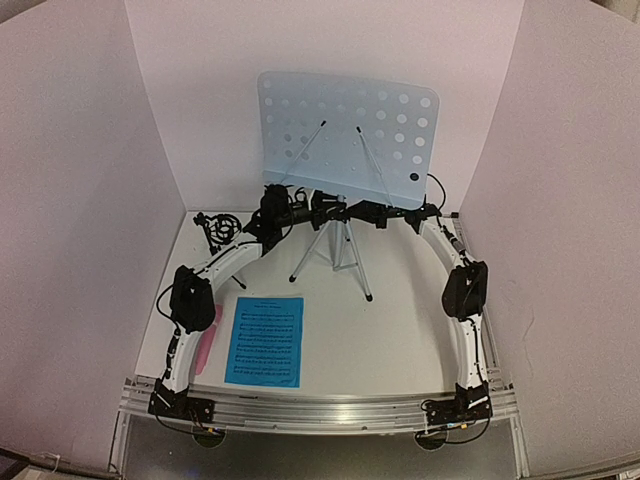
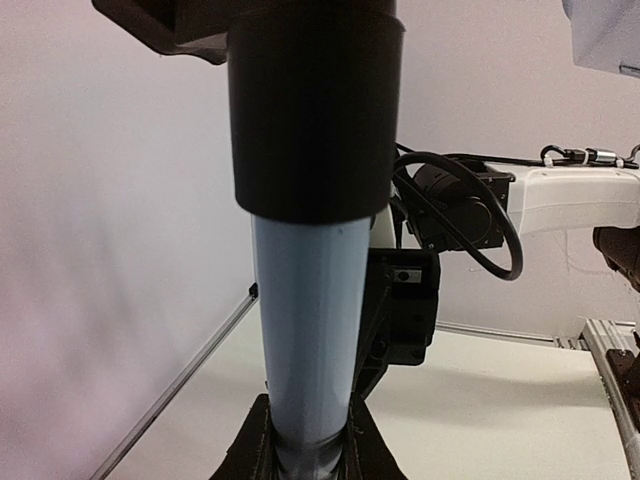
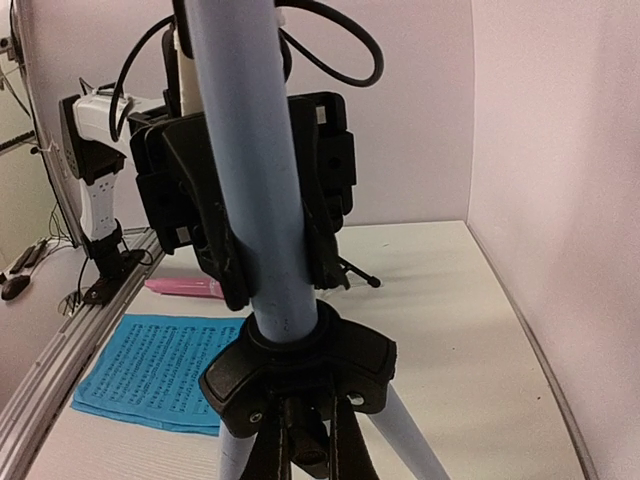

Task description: Set up the instrument practice props

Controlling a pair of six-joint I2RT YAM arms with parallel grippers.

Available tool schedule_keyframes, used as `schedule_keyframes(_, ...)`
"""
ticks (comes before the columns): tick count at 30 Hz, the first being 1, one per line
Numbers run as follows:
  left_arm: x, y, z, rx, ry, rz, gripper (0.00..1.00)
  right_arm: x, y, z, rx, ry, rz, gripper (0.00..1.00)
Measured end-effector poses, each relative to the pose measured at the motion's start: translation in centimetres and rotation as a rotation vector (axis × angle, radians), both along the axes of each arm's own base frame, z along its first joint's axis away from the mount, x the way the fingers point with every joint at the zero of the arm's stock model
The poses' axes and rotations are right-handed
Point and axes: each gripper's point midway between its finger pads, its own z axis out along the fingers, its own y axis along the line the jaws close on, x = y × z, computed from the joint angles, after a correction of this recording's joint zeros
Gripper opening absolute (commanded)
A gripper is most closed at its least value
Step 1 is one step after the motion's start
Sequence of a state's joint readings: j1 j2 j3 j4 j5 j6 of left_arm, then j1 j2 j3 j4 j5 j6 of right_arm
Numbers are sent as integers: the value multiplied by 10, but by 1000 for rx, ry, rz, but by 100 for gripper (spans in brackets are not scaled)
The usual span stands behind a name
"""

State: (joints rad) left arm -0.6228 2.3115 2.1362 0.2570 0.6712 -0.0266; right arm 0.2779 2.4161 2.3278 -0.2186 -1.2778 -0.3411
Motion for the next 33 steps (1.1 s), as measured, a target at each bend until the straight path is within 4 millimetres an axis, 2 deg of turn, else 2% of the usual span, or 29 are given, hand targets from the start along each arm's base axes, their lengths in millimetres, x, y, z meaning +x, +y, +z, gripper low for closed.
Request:
schedule_keyframes(7, 1, 0, -1, 6, -8, 2, 0, -1, 0, -2, -6, 133, -15, 0)
schedule_keyframes(12, 1, 0, -1, 17, -13, 3, 0, -1, 1, -2, -25, 335, -66, 0)
schedule_keyframes(28, 0, 3, -3, 30, -25, -15, 0, -1, 4, -6, -60, 1284, -195, 0)
schedule_keyframes(33, 1, 6, -3, 31, -25, -25, 0, -1, 8, -8, -54, 1524, -234, 0)
